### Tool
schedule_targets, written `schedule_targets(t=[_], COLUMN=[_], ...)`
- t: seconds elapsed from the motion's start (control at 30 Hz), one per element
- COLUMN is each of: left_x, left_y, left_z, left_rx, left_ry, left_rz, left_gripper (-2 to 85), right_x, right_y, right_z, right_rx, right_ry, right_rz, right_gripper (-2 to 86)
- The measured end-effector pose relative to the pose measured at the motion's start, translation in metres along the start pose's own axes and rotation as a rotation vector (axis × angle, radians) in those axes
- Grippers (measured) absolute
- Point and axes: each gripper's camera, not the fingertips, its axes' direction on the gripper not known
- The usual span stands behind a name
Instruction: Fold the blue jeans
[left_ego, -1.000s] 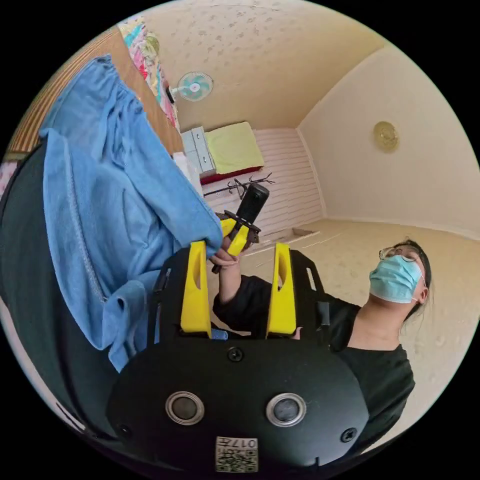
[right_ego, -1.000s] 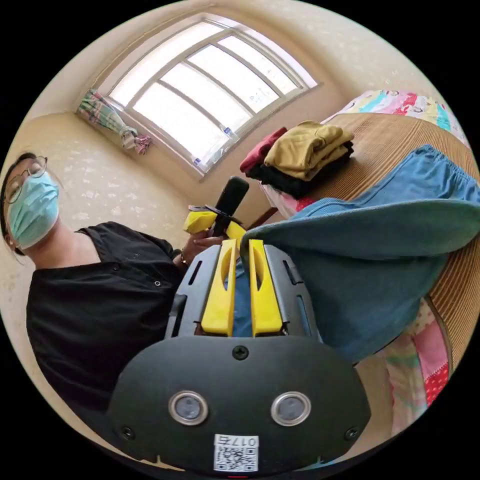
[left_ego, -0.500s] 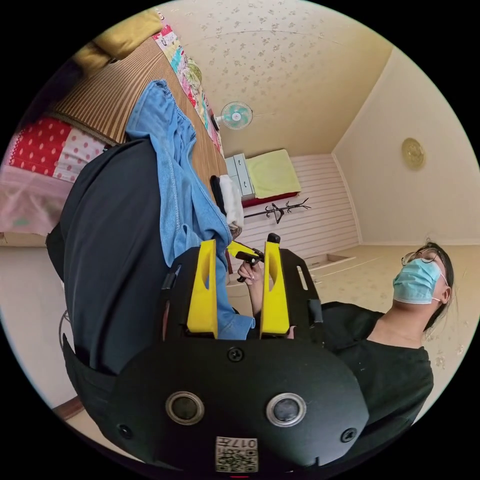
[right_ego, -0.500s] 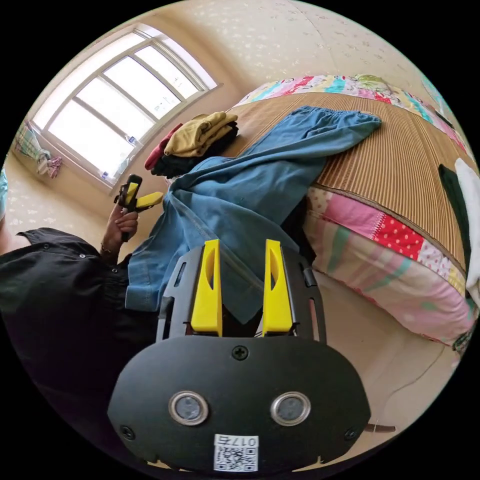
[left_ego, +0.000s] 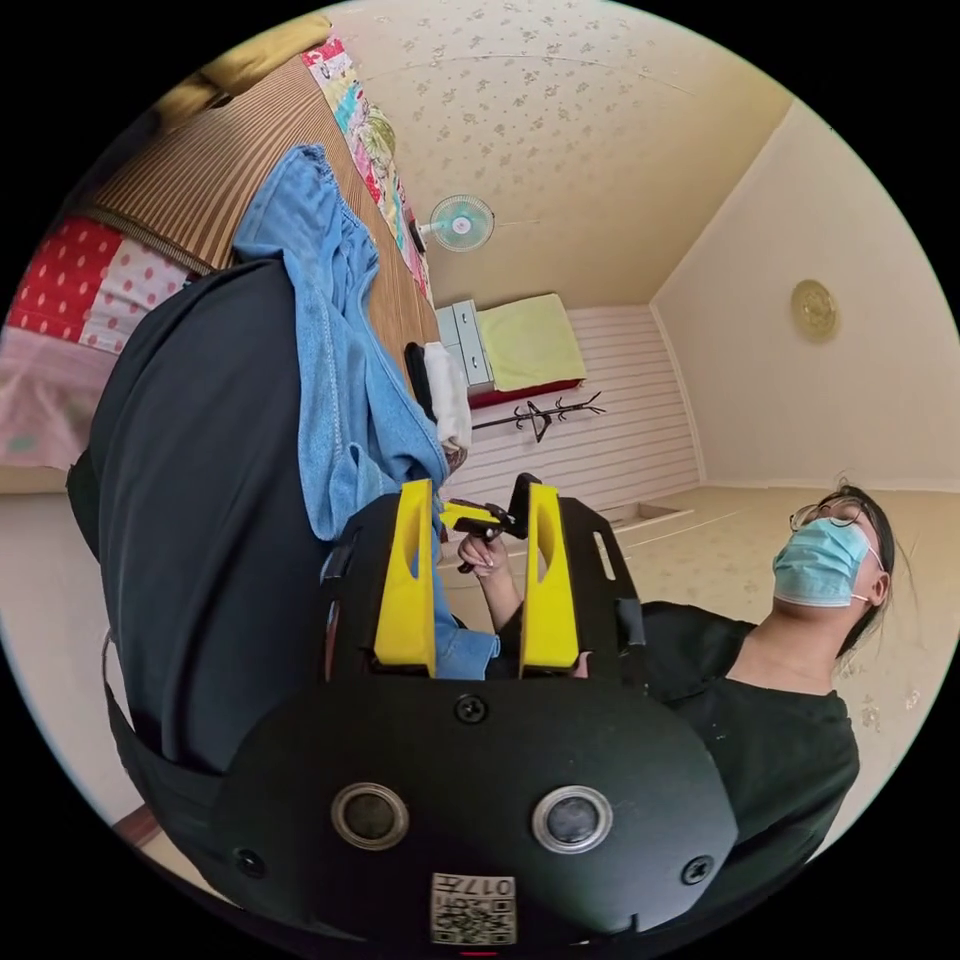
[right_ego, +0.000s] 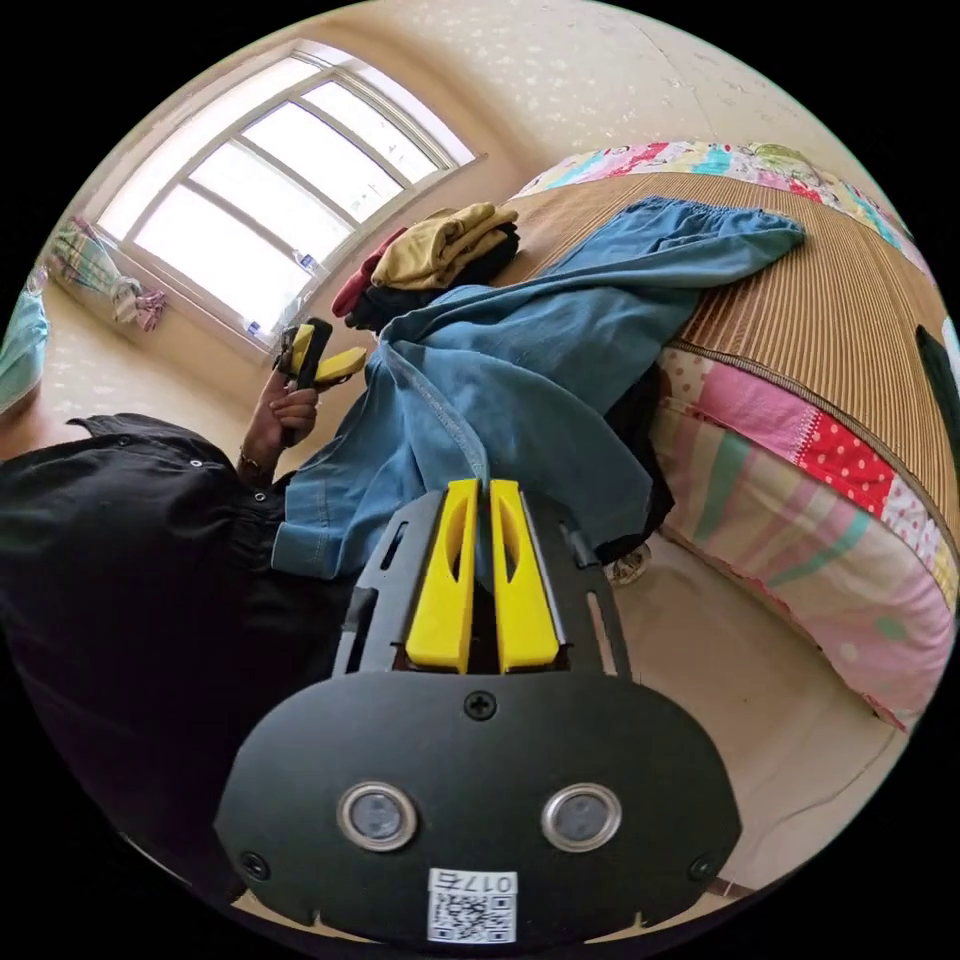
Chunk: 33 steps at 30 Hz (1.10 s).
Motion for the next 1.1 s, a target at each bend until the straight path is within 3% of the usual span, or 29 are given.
schedule_targets(t=[0.1, 0.3, 0.37, 0.5, 0.53, 0.63, 0.73, 0.83, 0.9, 0.97, 1.03, 1.1], left_x=[0.010, 0.012, 0.003, 0.003, 0.004, 0.015, 0.029, 0.033, 0.029, 0.026, 0.026, 0.028], left_y=[0.001, 0.002, 0.010, 0.024, 0.029, 0.041, 0.050, 0.058, 0.062, 0.066, 0.069, 0.073], left_z=[0.003, 0.019, 0.024, 0.026, 0.025, 0.015, 0.003, 0.000, 0.002, 0.007, 0.009, 0.011], left_rx=[-0.038, -0.107, -0.134, -0.207, -0.227, -0.257, -0.263, -0.292, -0.312, -0.326, -0.329, -0.329], left_ry=[0.009, 0.231, 0.297, 0.187, 0.151, 0.084, 0.005, -0.050, -0.037, -0.004, 0.015, 0.025], left_rz=[0.008, -0.044, -0.090, -0.105, -0.106, -0.044, 0.008, 0.031, 0.037, 0.048, 0.058, 0.067], left_gripper=[13.5, 15.9, 18.2, 20.0, 18.6, 3.5, -0.4, -0.8, -0.9, -1.0, -1.0, -1.0], right_x=[-0.042, -0.120, -0.124, -0.122, -0.122, -0.120, -0.102, -0.054, 0.026, 0.095, 0.142, 0.192], right_y=[-0.009, -0.046, -0.059, -0.083, -0.085, -0.093, -0.113, -0.154, -0.203, -0.232, -0.259, -0.290], right_z=[-0.032, -0.017, 0.014, 0.096, 0.105, 0.126, 0.100, 0.060, 0.047, 0.048, 0.052, 0.063], right_rx=[0.061, 0.134, 0.085, -0.066, -0.082, -0.126, -0.066, 0.074, 0.142, 0.158, 0.234, 0.280], right_ry=[-0.135, -0.470, -0.543, -0.584, -0.603, -0.663, -0.562, -0.321, -0.114, -0.076, -0.074, 0.098], right_rz=[-0.143, -0.417, -0.391, -0.218, -0.204, -0.191, -0.203, -0.129, 0.185, 0.477, 0.558, 0.714], right_gripper=[2.5, 1.8, 1.8, 2.0, 2.1, 2.7, 3.7, 5.7, 7.5, 9.0, 9.9, 10.8])
